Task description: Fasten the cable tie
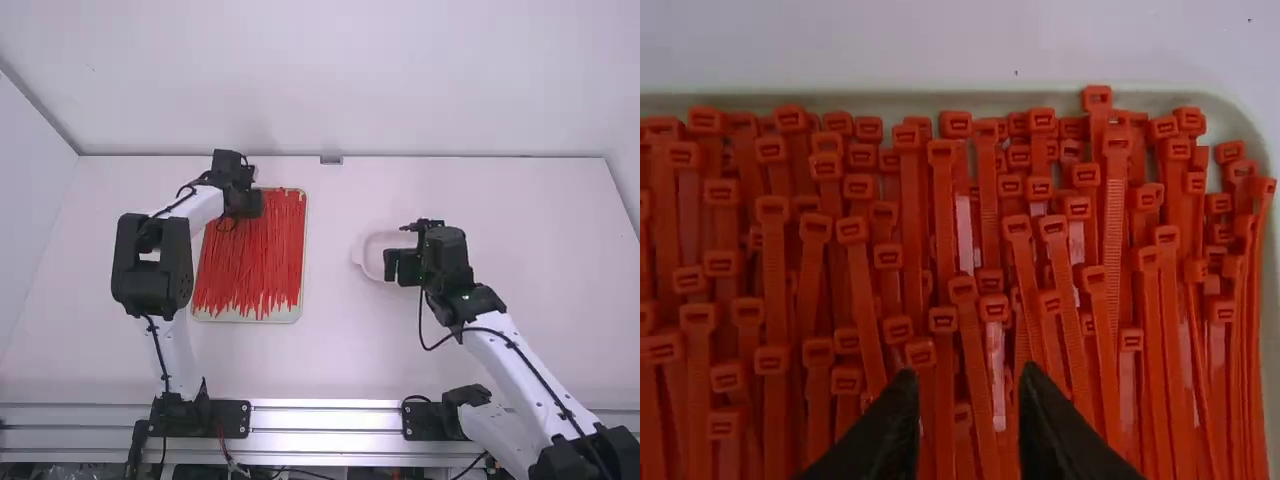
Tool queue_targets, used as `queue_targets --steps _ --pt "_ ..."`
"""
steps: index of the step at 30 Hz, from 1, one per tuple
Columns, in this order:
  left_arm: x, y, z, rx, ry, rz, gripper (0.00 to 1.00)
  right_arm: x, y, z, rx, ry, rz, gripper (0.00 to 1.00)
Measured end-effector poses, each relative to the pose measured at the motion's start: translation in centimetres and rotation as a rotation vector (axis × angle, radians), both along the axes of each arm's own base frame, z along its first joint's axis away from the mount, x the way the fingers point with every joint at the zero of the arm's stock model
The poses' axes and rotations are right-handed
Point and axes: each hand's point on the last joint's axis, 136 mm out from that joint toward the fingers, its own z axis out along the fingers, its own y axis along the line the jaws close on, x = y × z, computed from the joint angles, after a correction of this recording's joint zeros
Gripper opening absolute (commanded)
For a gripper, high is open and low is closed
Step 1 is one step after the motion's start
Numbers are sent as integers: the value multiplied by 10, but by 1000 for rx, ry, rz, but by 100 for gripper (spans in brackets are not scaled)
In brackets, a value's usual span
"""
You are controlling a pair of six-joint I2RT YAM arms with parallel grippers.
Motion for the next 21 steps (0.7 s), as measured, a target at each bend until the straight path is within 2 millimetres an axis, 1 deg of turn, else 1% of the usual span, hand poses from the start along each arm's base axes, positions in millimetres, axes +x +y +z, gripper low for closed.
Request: queue_targets --steps 10,16,21 --pt "4 2 0 5 -19 18 29 1 -4 0 -1 1 -14 99" --pt "-3 4 -13 7 -12 37 28 -1 2 0 0 1 7 99" --pt "-6 5 -18 4 -12 49 27 0 1 0 1 1 2 99"
